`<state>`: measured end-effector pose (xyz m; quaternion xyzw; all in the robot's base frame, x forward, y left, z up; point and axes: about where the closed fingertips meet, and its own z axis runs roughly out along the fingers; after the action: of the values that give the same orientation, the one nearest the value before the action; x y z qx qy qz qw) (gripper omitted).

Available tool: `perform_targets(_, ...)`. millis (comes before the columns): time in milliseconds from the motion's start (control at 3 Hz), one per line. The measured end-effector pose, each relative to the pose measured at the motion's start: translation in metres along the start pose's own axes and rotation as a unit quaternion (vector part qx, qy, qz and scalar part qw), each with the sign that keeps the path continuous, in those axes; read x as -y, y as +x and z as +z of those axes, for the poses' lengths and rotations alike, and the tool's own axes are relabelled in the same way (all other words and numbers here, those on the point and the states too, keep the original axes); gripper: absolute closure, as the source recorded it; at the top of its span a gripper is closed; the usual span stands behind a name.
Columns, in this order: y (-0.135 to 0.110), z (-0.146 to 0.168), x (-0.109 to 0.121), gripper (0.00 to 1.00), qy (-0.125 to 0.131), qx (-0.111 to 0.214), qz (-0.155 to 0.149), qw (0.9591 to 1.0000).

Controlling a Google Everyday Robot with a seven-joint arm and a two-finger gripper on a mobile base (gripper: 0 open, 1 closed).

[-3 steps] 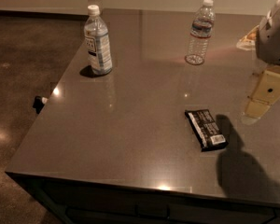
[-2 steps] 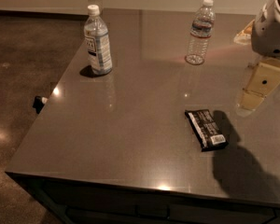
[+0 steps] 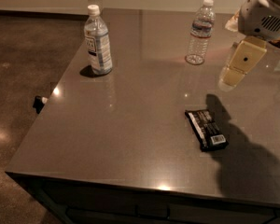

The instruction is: Move water bottle near blue plastic bottle

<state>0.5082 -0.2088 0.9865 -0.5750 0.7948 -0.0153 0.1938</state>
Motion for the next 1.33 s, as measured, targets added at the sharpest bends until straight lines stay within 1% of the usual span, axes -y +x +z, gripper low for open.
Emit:
perform_targets(333, -0.010, 0.011, 0.030, 0.00, 0.005, 0.023, 0.029, 0.9993)
perform_targets(667, -0.014, 0.023, 0.061, 0.00, 0.010, 0.053, 0.076, 0.9956)
perform_targets(1000, -0.017, 0.036, 0.093, 0.00, 0.012, 0.091, 0.128, 0.9876)
perform_targets(1333, -0.015, 0.044, 0.118, 0.00, 0.015, 0.123, 0.169, 0.9778)
